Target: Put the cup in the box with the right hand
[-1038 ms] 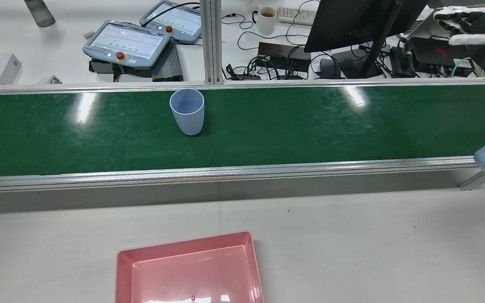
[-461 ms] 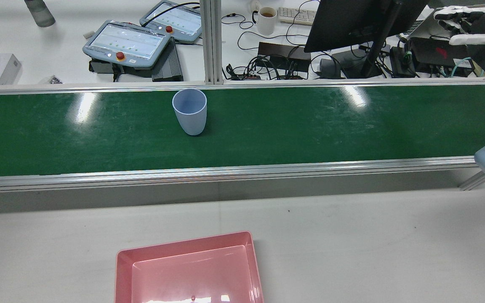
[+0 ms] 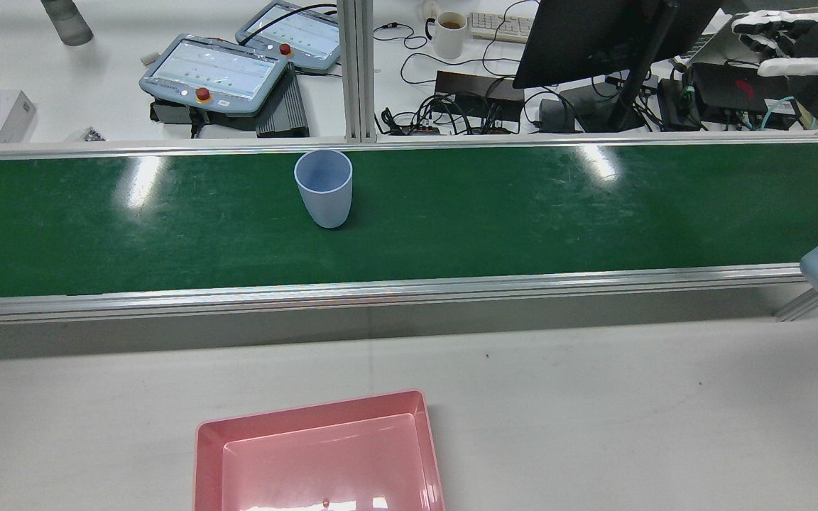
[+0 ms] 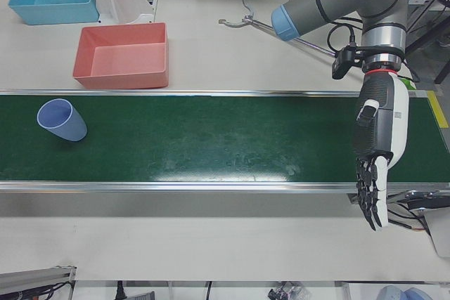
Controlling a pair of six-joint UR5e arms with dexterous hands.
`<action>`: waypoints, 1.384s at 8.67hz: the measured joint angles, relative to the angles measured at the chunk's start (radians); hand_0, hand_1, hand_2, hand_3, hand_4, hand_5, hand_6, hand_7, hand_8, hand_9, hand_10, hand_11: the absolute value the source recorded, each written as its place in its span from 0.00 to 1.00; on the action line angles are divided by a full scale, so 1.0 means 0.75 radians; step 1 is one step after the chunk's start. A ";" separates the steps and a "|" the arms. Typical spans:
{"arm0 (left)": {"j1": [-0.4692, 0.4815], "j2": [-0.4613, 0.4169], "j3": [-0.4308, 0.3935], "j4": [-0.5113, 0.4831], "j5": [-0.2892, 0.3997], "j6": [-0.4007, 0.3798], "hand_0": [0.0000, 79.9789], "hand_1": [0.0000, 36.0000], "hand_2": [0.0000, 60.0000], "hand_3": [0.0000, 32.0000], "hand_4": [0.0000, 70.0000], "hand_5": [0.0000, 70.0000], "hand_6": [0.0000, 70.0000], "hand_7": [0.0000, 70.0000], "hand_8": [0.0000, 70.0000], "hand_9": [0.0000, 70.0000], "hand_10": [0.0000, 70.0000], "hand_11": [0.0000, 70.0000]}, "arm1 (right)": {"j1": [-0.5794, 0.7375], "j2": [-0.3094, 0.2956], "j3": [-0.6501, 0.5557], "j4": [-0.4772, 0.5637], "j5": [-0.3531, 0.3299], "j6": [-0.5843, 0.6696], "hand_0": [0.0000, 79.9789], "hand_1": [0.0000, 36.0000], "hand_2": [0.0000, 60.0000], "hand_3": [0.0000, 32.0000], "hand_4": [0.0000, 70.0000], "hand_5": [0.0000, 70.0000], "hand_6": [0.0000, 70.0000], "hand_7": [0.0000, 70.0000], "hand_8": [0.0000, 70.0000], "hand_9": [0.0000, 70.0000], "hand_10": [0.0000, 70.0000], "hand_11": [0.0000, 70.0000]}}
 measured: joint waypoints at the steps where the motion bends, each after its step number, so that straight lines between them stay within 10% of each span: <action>1: 0.000 0.000 0.000 0.000 0.000 0.000 0.00 0.00 0.00 0.00 0.00 0.00 0.00 0.00 0.00 0.00 0.00 0.00 | 0.000 0.000 0.000 -0.001 0.000 0.000 0.72 0.45 0.00 0.00 0.57 0.09 0.16 0.62 0.05 0.17 0.11 0.19; 12: 0.000 0.000 0.000 0.000 0.000 0.001 0.00 0.00 0.00 0.00 0.00 0.00 0.00 0.00 0.00 0.00 0.00 0.00 | -0.046 0.025 -0.044 -0.005 0.015 -0.003 0.73 0.46 0.00 0.00 0.56 0.09 0.16 0.65 0.05 0.18 0.12 0.20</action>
